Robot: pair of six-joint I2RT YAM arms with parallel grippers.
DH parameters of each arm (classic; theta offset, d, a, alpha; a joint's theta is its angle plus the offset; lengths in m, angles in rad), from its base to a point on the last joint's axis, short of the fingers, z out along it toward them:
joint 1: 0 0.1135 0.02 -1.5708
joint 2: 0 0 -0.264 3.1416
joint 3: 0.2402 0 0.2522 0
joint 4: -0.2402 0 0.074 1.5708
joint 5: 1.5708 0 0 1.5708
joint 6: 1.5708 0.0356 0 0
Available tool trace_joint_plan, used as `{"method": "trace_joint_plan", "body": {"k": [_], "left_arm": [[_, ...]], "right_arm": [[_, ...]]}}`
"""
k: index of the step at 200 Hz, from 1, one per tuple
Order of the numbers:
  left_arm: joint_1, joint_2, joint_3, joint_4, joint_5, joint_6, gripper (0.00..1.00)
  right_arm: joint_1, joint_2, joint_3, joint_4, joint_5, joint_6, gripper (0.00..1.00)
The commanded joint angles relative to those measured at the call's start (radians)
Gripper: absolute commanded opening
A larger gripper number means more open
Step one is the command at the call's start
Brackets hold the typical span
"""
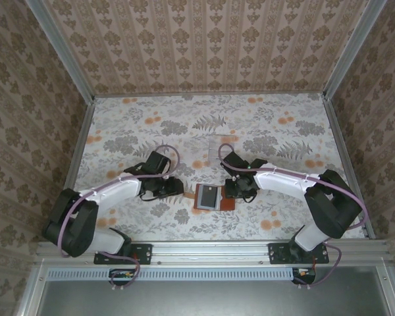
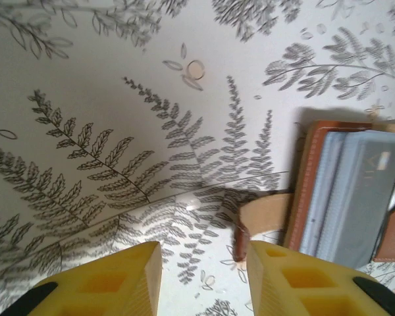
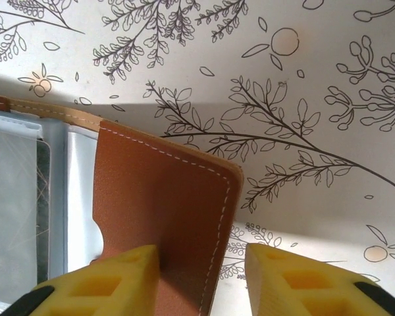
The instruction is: Take the credit cards out of the card holder
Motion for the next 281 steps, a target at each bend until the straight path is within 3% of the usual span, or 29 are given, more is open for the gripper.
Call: {"method": "trace_joint_plan", "body": {"k": [1, 36, 55, 168, 239, 281], "left_arm": [[-0.033, -0.049, 0.067, -0.11, -0.073, 0.023, 0.4], [-0.133, 0.003, 0.165, -0.097, -0.067, 0.002, 0.44], [-0.17, 0.072, 0.196, -0.065, -0.064, -0.009, 0.51], [-0.222, 0.288, 0.188, 0.068, 0.002, -0.02, 0.57], [-0.223, 0.352, 0.165, 0.055, -0.024, -0.011, 0.49], [-0.223, 0.346, 0.134, 0.056, -0.028, -0.018, 0.44]], "right_arm": [[-0.004, -0.041, -0.01, 0.007, -0.025, -0.002, 0.35], [-0.002, -0.057, -0.016, 0.032, -0.055, -0.01, 0.3], [-0.003, -0.049, -0.004, 0.031, -0.06, -0.016, 0.28], [0.0, -0.026, 0.033, 0.007, -0.041, -0.05, 0.26], [0.0, -0.044, 0.033, -0.138, 0.178, -0.068, 0.49], [0.001, 0.005, 0.014, -0.126, 0.217, -0.072, 0.61]]}}
